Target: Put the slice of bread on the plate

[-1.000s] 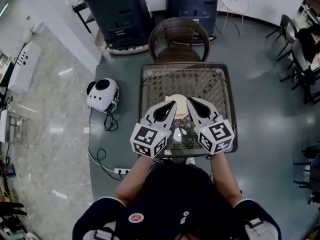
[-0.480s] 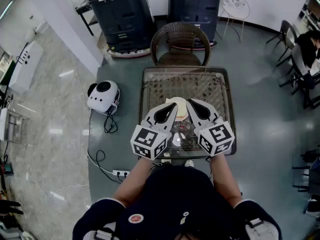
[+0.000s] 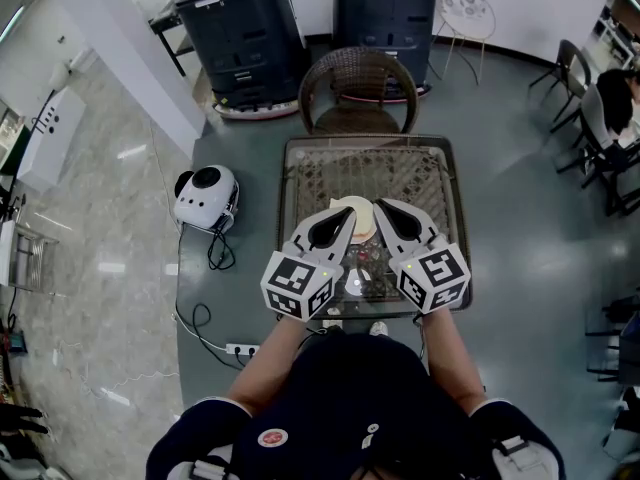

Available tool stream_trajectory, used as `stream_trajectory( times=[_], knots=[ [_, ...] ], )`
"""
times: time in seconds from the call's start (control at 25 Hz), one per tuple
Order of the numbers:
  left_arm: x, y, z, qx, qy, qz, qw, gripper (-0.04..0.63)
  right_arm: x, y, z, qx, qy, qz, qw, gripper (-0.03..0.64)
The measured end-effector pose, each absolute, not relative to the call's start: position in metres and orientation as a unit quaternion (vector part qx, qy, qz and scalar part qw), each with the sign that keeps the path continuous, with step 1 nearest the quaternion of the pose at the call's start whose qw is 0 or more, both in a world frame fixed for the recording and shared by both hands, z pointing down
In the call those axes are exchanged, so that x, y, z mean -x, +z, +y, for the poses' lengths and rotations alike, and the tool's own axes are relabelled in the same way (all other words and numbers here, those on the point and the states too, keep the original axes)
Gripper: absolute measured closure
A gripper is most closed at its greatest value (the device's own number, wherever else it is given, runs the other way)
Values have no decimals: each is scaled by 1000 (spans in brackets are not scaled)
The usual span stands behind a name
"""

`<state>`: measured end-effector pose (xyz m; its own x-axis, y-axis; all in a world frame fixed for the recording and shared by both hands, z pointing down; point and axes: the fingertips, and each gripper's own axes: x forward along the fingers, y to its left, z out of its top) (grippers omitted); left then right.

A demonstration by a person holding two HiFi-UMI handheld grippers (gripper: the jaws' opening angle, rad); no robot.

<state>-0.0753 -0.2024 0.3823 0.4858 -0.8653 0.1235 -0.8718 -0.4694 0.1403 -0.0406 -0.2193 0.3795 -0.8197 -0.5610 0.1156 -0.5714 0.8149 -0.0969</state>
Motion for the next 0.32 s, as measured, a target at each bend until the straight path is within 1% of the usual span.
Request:
stream_trajectory(
  times=[0.32],
  knots=[
    [74, 383, -204, -858, 16, -505, 93, 588, 38, 380, -222, -302, 64, -950, 39, 611]
  ],
)
